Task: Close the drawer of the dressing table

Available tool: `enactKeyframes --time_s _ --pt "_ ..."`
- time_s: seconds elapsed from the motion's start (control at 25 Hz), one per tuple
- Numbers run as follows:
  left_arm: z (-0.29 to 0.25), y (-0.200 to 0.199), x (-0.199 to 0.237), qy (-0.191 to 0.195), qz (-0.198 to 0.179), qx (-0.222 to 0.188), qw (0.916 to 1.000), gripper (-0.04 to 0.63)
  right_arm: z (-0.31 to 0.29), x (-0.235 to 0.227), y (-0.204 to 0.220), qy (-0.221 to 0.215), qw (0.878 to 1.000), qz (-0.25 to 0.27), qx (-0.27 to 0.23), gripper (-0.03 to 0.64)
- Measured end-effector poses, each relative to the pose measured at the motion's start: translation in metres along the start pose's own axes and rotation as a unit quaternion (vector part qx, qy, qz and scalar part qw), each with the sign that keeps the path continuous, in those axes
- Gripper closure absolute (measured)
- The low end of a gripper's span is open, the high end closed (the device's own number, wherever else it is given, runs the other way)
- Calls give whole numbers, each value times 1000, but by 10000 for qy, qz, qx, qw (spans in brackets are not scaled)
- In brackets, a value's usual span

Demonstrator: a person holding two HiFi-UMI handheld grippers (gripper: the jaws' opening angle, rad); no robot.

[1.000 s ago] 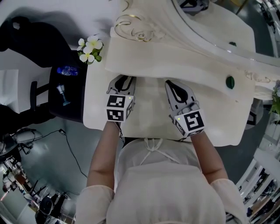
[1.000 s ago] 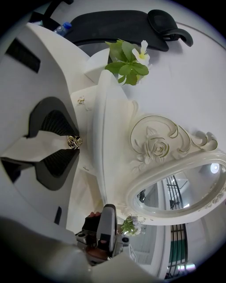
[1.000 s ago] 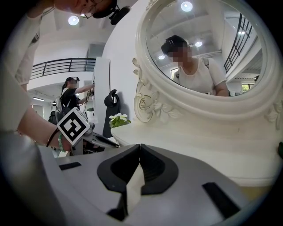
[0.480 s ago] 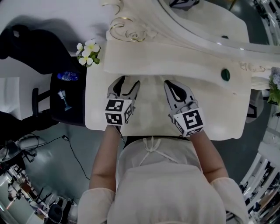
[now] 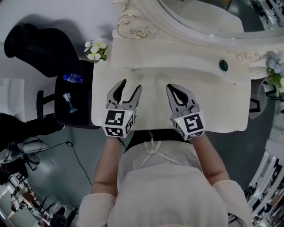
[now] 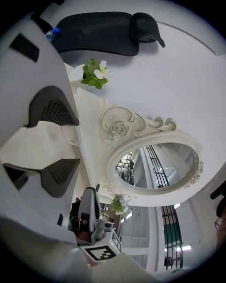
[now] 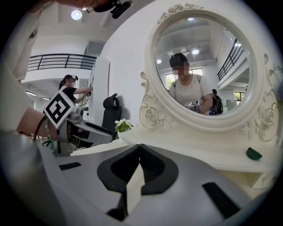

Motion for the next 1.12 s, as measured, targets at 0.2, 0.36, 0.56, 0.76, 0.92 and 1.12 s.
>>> enactKeyframes --time_s 0.2,0.36,0.56,0.76,0.92,1.12 --pt "43 -25 -19 174 -422 -453 9979 420 30 14 -14 206 9996 38 -182 611" --pt "71 -46 -27 263 -556 -768 9951 507 53 17 -29 427 9982 98 -405 611" --pt "106 -72 -44 369 -851 -1101 9896 536 83 20 -46 526 9956 10 -781 611" --pt "137 -96 -58 558 -987 -1500 9822 565 105 28 -65 615 9930 305 -959 611" --pt "151 -109 -65 679 -1140 -1689 9767 571 119 30 -81 687 9901 422 -1152 611" --pt "156 -111 -62 616 -1335 -1702 9744 571 124 29 -85 705 9897 411 -1178 612"
Point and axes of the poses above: the fingertips, and each gripper's own axes: z backward along the fingers, x to its left, y out of its underside, the point moved 3 cm from there along z, backward along the fingers, and after that the axes turned 9 degrees about x, right-handed, at the moved point
